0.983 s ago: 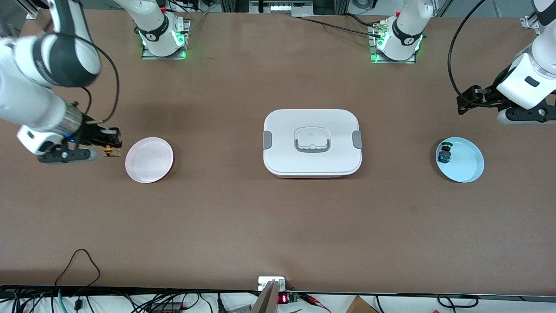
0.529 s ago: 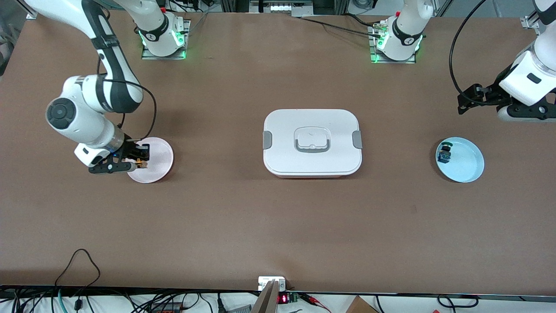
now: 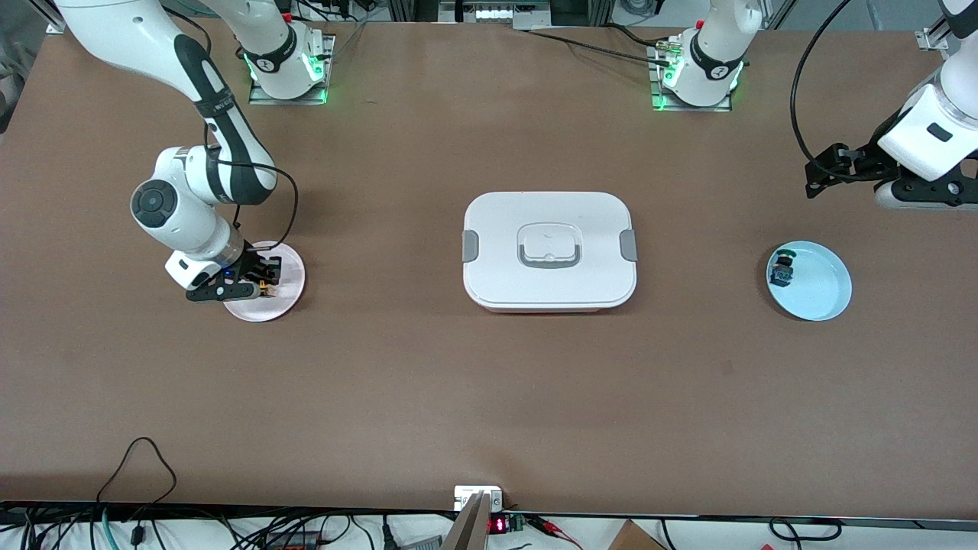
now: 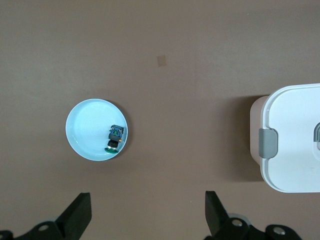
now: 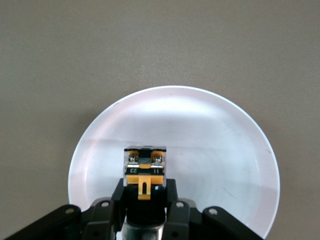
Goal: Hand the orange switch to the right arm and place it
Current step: 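Lower the switch onto the white plate with the right gripper, then open the right gripper and raise it off the white plate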
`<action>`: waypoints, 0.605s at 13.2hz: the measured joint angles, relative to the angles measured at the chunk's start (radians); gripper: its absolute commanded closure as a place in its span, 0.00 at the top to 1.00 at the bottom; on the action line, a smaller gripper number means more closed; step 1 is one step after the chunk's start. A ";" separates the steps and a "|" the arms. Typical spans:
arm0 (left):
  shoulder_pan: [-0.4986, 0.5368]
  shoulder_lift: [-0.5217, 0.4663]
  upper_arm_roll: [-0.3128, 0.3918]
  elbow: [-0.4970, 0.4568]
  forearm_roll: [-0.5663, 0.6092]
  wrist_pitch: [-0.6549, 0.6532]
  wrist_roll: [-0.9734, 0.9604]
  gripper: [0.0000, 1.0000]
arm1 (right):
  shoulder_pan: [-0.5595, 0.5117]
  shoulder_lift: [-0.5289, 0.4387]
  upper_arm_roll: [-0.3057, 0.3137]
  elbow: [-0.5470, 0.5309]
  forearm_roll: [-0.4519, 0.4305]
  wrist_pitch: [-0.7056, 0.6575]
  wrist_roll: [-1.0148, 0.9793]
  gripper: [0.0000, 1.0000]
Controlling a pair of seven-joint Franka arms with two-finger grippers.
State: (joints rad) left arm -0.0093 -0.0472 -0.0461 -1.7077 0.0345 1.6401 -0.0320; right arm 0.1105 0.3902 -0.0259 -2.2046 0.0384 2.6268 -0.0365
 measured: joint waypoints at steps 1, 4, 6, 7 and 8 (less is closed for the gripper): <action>0.000 0.000 0.000 0.000 0.000 0.000 0.000 1.00 | 0.000 0.010 0.000 -0.002 0.000 0.007 0.000 0.03; 0.000 0.000 0.000 0.000 0.000 0.000 0.000 1.00 | 0.000 0.034 0.000 -0.010 0.000 0.040 0.000 0.20; 0.000 0.000 0.000 0.000 0.000 0.000 0.000 1.00 | 0.000 0.033 0.000 -0.010 0.000 0.043 0.000 0.87; 0.000 0.000 0.000 0.000 0.000 0.000 0.000 1.00 | 0.000 0.033 0.000 -0.009 0.000 0.043 0.000 1.00; 0.000 0.000 0.000 0.000 0.000 0.000 0.000 1.00 | 0.000 0.030 0.000 -0.005 0.000 0.039 0.000 1.00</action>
State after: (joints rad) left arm -0.0093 -0.0472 -0.0462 -1.7077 0.0345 1.6401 -0.0320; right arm 0.1104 0.4205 -0.0259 -2.2093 0.0384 2.6653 -0.0365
